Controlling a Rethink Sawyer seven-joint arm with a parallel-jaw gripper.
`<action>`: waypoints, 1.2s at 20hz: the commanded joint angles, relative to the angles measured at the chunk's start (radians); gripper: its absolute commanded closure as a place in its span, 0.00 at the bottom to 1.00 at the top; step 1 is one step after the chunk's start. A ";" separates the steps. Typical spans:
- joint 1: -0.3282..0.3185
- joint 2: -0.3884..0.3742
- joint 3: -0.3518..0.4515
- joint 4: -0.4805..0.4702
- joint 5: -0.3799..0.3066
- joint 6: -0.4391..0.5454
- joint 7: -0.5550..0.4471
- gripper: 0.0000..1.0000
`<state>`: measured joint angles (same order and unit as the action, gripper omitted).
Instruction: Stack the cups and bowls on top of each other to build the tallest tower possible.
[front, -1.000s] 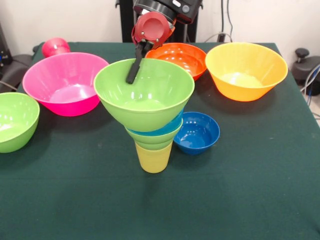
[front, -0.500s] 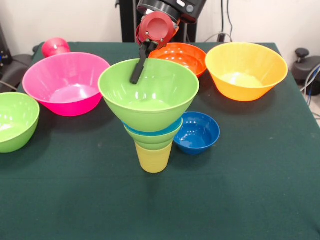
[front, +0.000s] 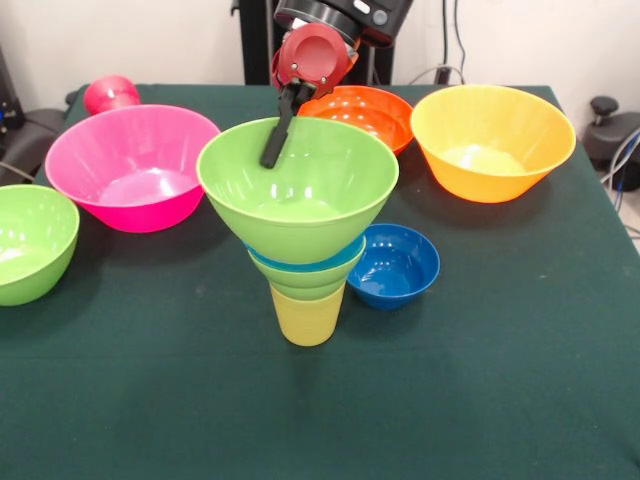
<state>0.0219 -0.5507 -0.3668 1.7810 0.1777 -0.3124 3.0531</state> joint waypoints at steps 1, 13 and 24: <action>-0.006 -0.003 0.095 0.024 -0.034 0.023 0.048 1.00; -0.015 -0.012 0.106 0.052 -0.043 0.002 0.063 1.00; 0.004 0.000 0.095 0.054 -0.018 -0.012 0.067 1.00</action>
<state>0.0122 -0.5544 -0.3668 1.8200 0.1777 -0.3124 3.0531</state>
